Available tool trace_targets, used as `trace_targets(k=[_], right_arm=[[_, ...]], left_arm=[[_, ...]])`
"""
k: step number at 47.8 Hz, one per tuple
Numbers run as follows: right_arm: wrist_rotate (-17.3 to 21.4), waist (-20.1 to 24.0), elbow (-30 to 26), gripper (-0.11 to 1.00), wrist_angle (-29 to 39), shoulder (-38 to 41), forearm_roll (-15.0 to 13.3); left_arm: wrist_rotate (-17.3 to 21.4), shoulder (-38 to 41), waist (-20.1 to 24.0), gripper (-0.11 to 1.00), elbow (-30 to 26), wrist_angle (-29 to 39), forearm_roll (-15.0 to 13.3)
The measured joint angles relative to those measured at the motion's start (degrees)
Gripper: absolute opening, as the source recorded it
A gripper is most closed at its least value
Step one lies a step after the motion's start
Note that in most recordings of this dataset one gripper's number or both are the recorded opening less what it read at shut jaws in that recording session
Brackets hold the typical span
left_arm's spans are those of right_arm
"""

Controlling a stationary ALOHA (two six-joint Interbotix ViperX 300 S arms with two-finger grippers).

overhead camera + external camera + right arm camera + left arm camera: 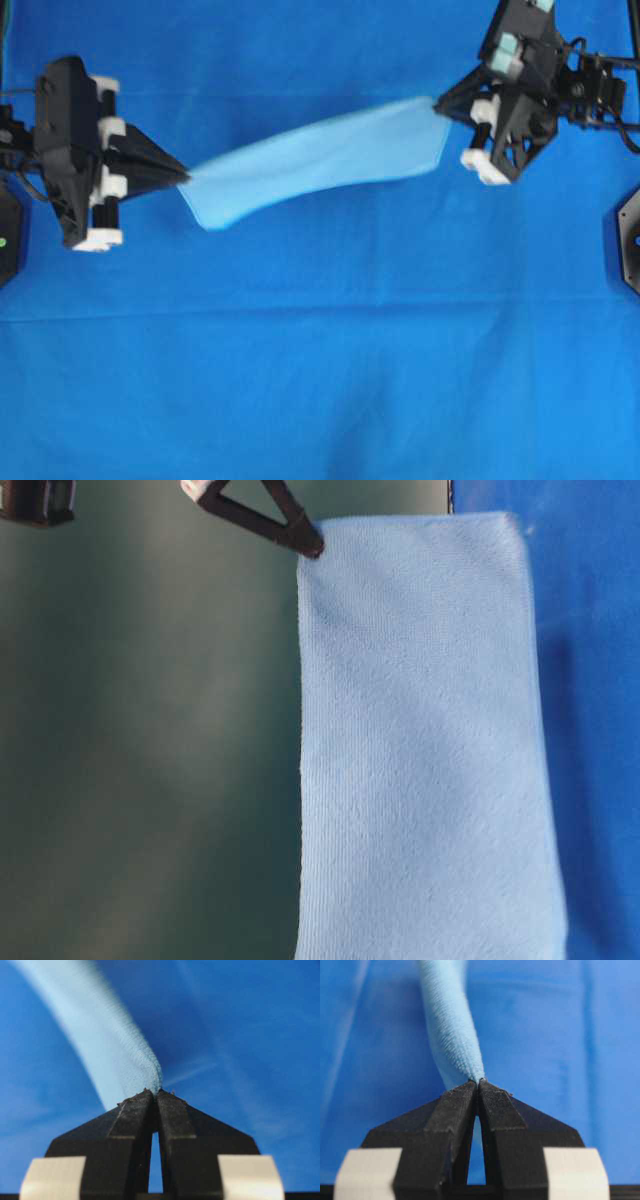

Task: Fold the light blue towel.
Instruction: 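Lift the folded strip and swing it to a vertical orientation, then lay the strip down vertically, right gripper at top, left at bottom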

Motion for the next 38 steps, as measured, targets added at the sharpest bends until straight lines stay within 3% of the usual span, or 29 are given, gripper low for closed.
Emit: trace_targets(k=[7,21,29,38], right_arm=[[-0.26,-3.96,-2.11,0.02,-1.76,2.9,-2.64],[-0.97,-8.88,-6.94,0.02,-5.71,9.32,-7.82],[-1.05,-9.84,-10.11,0.02,-8.61,12.74,-10.28],[-1.05,-9.84,-13.89,0.02,-10.2,16.61,-11.07]], left_arm=[[0.35,5.8,-4.13,0.01,-3.08,-4.83,0.0],[1.14,19.78,-10.28,0.01,-14.24,-6.86,0.0],[1.93,26.72,-11.69,0.01,-21.01,-7.91,0.0],[2.99,31.64,-11.78,0.01,-25.22,-8.0,0.0]])
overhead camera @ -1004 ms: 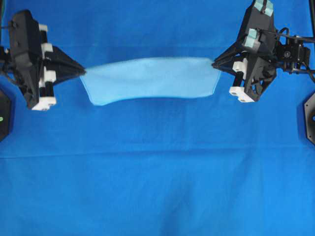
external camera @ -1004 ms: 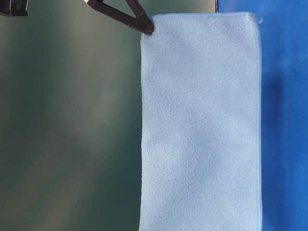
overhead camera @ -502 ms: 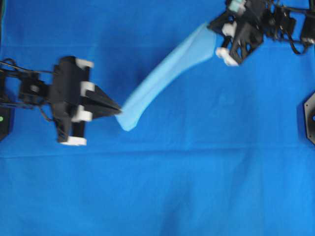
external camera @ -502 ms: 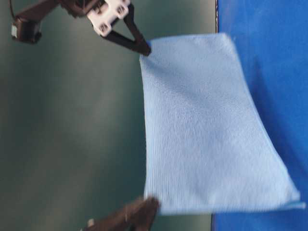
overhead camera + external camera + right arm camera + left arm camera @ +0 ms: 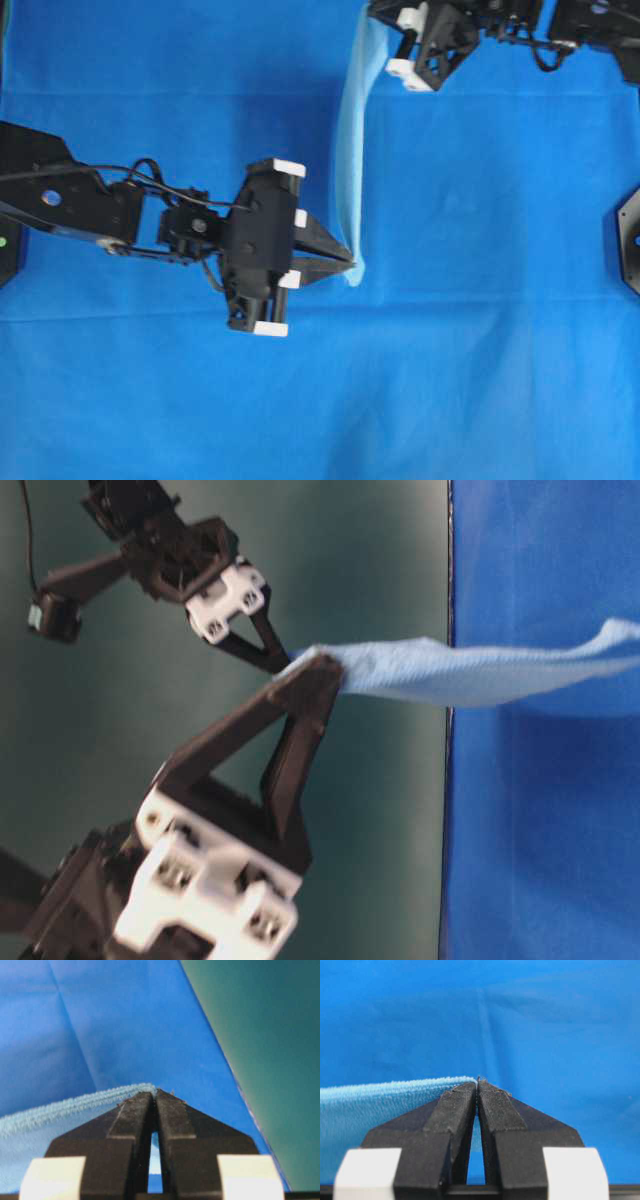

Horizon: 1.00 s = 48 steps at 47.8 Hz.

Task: Fold the light blue towel.
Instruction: 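Lay the strip down vertically, right gripper at top, left at bottom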

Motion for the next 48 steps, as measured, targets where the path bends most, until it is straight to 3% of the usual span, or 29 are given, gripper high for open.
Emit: trace_targets(k=[22,48], right_arm=[[-0.09,-0.53,-0.18,0.02,0.35,0.7,-0.18],[0.18,-3.16,15.73,0.02,5.62,-15.21,-0.18]], left_arm=[[-0.09,3.16,0.0,0.01,-2.2,-2.64,0.0],[1.85,21.18,0.0,0.01,-20.21,-4.83,-0.09]])
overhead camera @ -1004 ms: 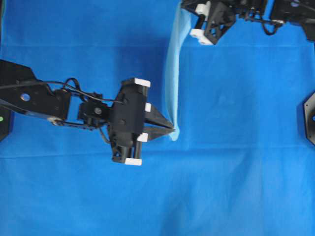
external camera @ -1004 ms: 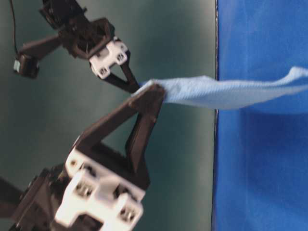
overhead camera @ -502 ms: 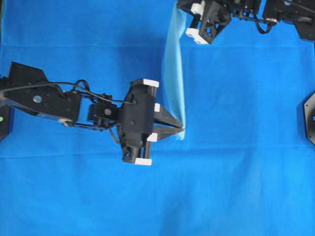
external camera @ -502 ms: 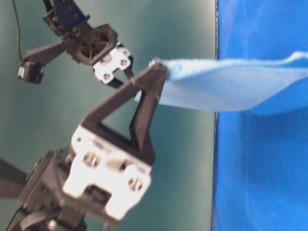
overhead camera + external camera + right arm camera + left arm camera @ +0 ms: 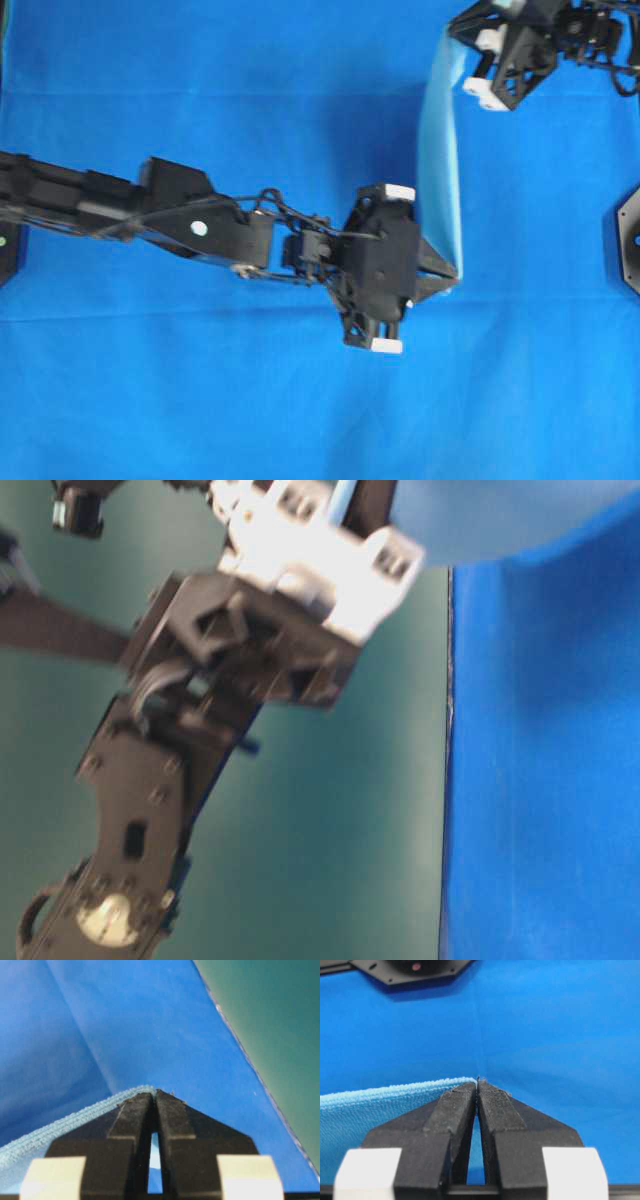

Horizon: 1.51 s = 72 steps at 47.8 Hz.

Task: Fold the light blue towel.
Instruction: 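Lay the strip down vertically, right gripper at top, left at bottom, then open both grippers and move them to the strip's top corners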

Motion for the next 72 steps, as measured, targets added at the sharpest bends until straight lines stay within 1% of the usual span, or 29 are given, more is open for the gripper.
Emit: trace_targets(k=[7,11,20,26,30,36,41,48,68,70,72], right_arm=[[-0.09,-0.09,0.79,0.02,0.0,0.26,0.0],[-0.09,-0.18,0.7,0.02,-1.32,2.99,0.0],[0.18,-0.18,-1.32,0.02,-6.68,10.55,0.09],[0.44,0.18,-4.75,0.02,-10.46,16.17,0.09],[0.44,0.88,-7.03,0.02,-11.43,19.25,0.0],[0.35,2.02,-10.55,0.02,-11.87,23.03,0.0],[0.35,2.29,-12.3,0.02,-11.95,24.96,0.0],[0.35,2.37,-13.1,0.02,-12.22,25.93,0.0],[0.26,2.46,-13.1,0.02,-13.18,27.25,0.0],[0.26,2.46,-13.1,0.02,-13.27,27.33,0.09],[0.26,2.46,-13.1,0.02,-13.27,27.42,0.0]], left_arm=[[0.09,0.79,0.0,0.01,-0.7,0.0,-0.09],[0.09,0.62,0.0,0.01,0.53,-0.09,-0.09],[-1.49,-1.14,-0.09,0.01,6.86,-0.09,0.0],[-2.72,-3.96,-0.09,0.01,13.01,-0.44,-0.09],[-4.04,-5.62,-0.18,0.01,16.88,-0.88,0.0],[-5.8,-7.56,-0.53,0.01,21.18,-2.2,-0.09],[-6.33,-8.88,-0.53,0.01,23.91,-3.16,-0.09],[-6.42,-9.58,-0.62,0.01,25.14,-3.52,-0.09],[-6.33,-9.58,-0.62,0.02,25.22,-3.6,-0.09],[-6.24,-9.58,-0.53,0.06,25.14,-3.6,-0.09],[-6.15,-9.67,-0.62,0.14,25.14,-3.6,-0.09]])
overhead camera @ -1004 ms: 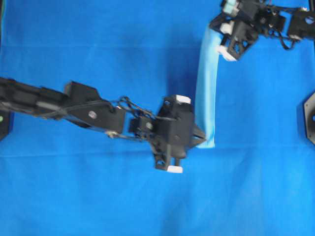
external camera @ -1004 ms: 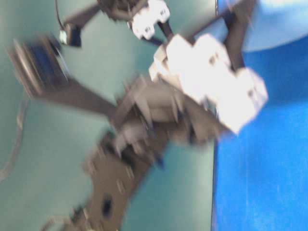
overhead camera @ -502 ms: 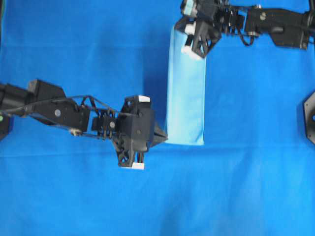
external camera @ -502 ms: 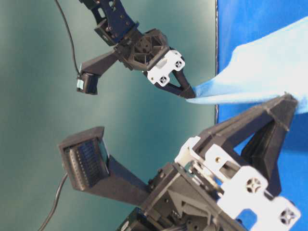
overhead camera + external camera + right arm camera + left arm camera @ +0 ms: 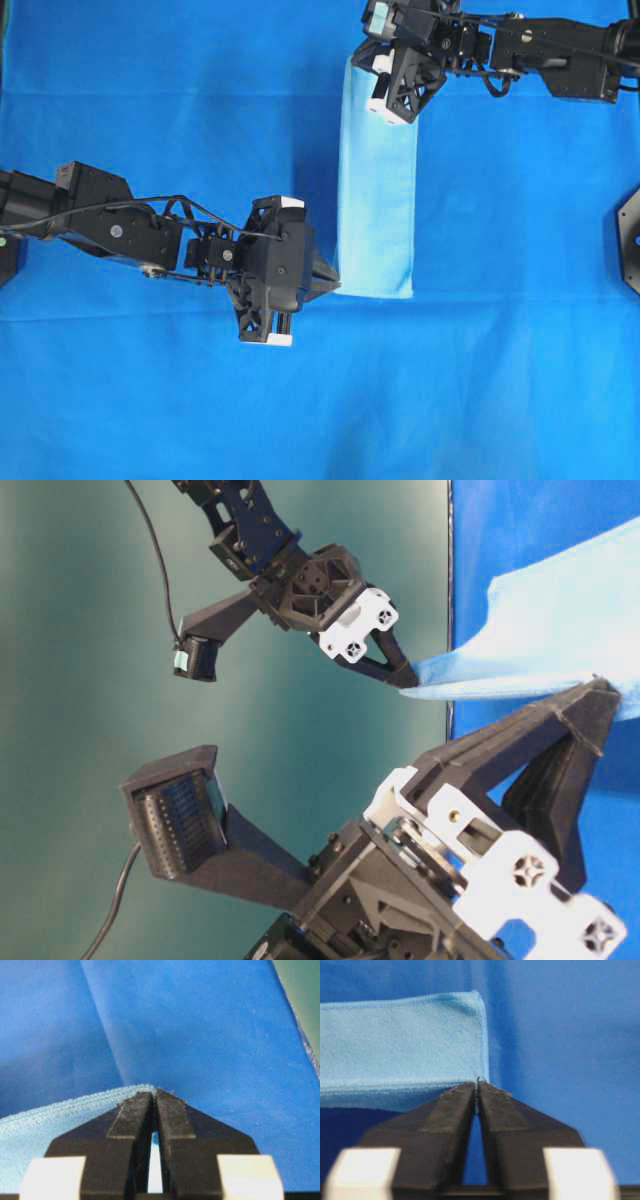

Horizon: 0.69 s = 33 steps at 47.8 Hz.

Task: Fold the light blue towel.
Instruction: 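Open both grippers and move them to the strip's top corners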

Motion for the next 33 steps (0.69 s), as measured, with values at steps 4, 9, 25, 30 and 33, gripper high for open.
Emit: trace_targets(k=[4,9,25,30,33], right_arm=[[0.0,-0.18,0.0,0.03,0.0,0.0,0.0],[0.18,-0.53,0.0,0.12,0.09,0.0,0.0],[-0.26,0.18,0.0,0.62,0.79,0.0,-0.18],[-0.35,0.18,0.26,0.65,0.88,-0.09,-0.18],[-0.44,0.44,1.05,0.65,0.88,-0.7,-0.18]], left_arm=[[0.44,0.0,-0.09,0.37,0.0,0.0,0.09],[0.7,0.0,-0.53,0.69,0.0,0.0,0.0],[0.7,0.09,-0.26,0.83,-0.7,0.35,0.0],[0.62,-0.62,-0.18,0.83,-1.23,1.85,0.0],[0.7,-1.85,-0.18,0.82,-1.58,3.16,0.0]])
